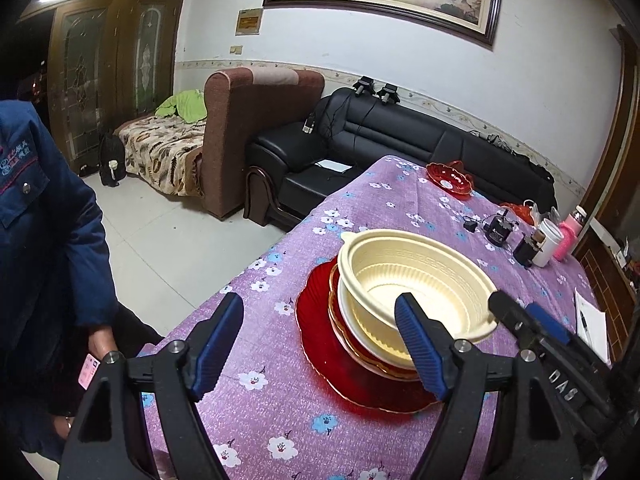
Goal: Organize plates and bowls
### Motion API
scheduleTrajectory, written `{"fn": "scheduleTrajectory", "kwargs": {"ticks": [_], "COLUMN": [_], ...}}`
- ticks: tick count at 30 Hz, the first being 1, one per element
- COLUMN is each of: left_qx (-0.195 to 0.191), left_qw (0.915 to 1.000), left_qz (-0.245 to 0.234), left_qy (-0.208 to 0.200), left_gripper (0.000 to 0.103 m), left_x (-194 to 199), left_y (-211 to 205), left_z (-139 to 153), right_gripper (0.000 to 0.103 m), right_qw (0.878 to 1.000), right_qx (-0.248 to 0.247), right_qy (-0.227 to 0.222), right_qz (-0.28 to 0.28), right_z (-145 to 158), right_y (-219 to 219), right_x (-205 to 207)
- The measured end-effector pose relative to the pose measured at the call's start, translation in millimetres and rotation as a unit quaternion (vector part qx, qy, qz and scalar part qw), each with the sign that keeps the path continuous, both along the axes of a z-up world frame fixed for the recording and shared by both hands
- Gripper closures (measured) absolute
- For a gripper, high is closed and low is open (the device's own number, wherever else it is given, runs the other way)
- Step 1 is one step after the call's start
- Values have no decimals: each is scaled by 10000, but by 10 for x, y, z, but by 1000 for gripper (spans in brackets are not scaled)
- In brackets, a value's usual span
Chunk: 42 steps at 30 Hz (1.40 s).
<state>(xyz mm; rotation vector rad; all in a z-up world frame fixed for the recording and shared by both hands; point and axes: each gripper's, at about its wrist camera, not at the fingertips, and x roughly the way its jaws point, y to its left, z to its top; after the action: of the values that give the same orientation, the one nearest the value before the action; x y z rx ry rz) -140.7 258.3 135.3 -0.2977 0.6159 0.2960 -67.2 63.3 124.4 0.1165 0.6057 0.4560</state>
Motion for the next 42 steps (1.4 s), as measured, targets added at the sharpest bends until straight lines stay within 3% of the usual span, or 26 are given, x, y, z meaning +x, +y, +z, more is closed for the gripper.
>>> {"fn": "scheduleTrajectory", "kwargs": {"ticks": [4, 11, 21, 29, 42], "left_qx": [232, 876, 1061, 1263, 1274], "left_qw": [9997, 9947, 9938, 9918, 9914], "left_qz": [28, 401, 310, 150, 0], "left_qy": [-40, -356, -147, 106, 316], "left_gripper": [23, 6, 4, 4, 5], "left_x": [-55, -231, -197, -149, -17], "left_y": [-109, -396, -699, -975, -1159], "left_z": [-7, 1, -97, -201, -286], "right_gripper": [24, 20, 19, 18, 18], "right_qw": [9999, 9993, 9976, 9979, 9965], "right_qx": [88, 274, 535, 379, 401], "right_qy": [-124, -179, 141, 31, 149], "right_qz": [-3, -196, -425, -516, -717], "right_z": [79, 53, -148, -207, -296], "right_y": [-64, -346, -711, -774, -972], "right_x": [-102, -316, -434, -591, -545]}}
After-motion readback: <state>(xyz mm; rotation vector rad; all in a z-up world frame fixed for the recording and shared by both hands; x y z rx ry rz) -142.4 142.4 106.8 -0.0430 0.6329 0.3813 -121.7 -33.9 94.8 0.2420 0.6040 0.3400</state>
